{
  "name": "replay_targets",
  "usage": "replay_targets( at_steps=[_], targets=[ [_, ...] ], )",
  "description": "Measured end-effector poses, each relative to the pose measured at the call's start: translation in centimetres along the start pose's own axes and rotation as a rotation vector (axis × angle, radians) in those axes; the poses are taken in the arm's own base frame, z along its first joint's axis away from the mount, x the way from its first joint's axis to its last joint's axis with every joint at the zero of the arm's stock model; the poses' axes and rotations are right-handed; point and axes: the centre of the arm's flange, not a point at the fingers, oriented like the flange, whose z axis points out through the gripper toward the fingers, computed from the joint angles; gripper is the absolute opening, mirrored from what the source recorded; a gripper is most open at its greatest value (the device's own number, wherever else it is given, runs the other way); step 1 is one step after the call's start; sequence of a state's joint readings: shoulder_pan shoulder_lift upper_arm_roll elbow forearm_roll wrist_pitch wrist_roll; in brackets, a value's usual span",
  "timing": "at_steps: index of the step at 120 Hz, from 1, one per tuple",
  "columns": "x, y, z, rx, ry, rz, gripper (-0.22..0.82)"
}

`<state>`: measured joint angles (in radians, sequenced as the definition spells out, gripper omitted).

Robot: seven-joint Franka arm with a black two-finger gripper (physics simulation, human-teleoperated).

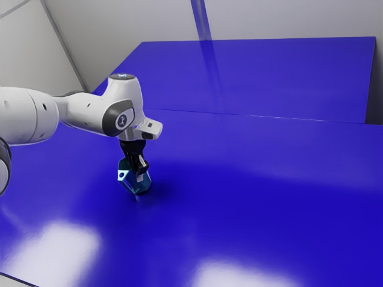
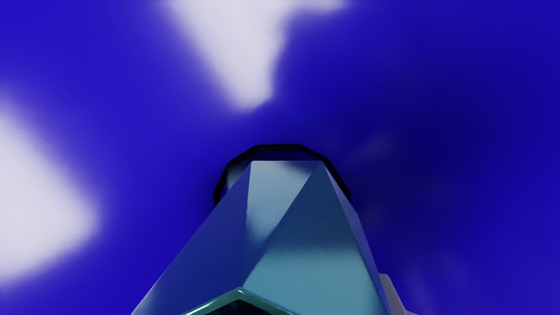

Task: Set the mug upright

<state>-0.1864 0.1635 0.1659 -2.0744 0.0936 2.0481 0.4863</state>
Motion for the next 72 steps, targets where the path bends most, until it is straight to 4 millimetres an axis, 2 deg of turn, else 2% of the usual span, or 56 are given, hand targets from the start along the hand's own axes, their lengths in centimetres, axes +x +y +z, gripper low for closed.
replay_targets(
  at_steps=[23,72],
  targets=[
    [0.06,0.0,0.12,0.002,0.004,-0.007,-0.17],
    [0.22,0.2,0.08,-0.003,0.012,-0.006,0.12]
  ],
)
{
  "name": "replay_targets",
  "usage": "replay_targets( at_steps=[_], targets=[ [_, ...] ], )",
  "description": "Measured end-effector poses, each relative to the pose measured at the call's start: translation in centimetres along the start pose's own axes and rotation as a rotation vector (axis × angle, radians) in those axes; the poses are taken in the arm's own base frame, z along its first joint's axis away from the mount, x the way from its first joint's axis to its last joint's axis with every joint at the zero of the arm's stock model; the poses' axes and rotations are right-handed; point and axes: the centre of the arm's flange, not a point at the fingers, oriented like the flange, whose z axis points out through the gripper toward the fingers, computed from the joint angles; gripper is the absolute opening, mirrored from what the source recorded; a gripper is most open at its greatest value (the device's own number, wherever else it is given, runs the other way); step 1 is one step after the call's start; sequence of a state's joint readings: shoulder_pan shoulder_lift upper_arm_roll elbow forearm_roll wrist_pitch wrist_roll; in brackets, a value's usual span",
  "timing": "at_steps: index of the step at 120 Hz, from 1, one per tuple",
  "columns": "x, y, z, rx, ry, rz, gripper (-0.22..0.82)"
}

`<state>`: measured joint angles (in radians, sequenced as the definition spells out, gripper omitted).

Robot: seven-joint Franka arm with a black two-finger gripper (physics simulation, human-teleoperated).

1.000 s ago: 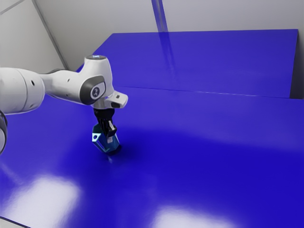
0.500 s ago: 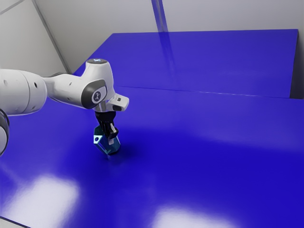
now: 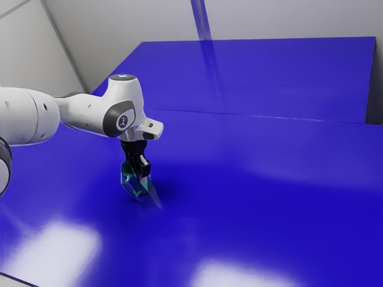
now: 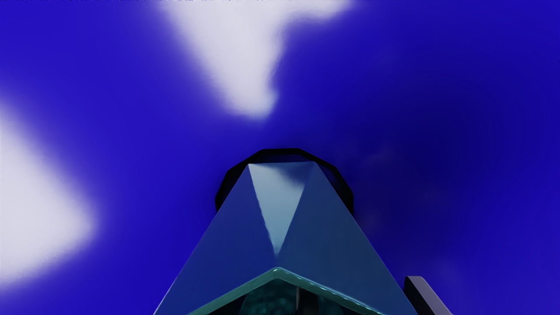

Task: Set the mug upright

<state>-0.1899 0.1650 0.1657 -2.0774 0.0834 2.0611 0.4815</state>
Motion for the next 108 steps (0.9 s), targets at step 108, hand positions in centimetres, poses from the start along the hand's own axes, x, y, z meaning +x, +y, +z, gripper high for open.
replay_targets(
  at_steps=[108],
  targets=[
    [1.1,0.3,-7.5,0.001,0.165,-0.021,0.34]
  ],
)
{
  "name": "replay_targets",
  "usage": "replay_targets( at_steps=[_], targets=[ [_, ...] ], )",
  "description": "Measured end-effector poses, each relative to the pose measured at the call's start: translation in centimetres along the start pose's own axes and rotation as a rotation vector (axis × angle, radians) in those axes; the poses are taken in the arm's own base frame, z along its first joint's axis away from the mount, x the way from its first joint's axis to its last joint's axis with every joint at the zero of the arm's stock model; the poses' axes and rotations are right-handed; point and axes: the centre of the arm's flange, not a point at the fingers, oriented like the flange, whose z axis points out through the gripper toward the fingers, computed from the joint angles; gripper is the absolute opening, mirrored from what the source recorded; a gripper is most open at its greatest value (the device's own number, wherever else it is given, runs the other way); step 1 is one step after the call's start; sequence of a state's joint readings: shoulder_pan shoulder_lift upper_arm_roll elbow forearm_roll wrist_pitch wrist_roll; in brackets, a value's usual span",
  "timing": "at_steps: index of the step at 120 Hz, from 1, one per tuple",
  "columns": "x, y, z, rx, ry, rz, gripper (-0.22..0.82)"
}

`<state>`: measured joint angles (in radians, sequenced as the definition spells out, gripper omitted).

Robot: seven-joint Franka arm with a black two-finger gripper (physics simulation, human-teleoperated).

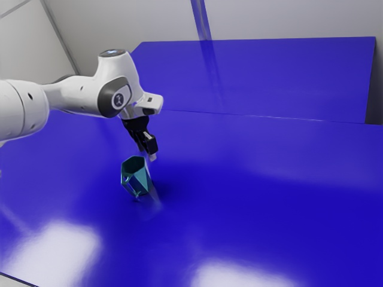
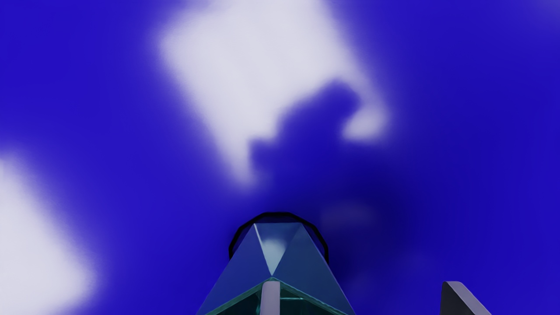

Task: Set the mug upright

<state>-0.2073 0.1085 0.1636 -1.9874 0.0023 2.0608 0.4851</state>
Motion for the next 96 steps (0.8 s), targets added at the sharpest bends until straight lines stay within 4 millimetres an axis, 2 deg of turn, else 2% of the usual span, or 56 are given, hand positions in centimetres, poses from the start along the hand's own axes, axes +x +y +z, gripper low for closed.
replay_targets(
  at_steps=[12,30,46,63,96],
  targets=[
    [0.2,0.1,-3.9,0.005,0.066,-0.007,0.37],
    [1.8,0.0,-10.9,0.029,0.145,-0.005,0.49],
    [2.4,-1.3,-14.8,0.029,0.136,-0.051,0.54],
    [1.3,-2.7,-15.5,-0.005,0.073,-0.132,0.57],
    [0.0,-2.4,-14.7,-0.06,-0.027,-0.234,0.6]
  ],
)
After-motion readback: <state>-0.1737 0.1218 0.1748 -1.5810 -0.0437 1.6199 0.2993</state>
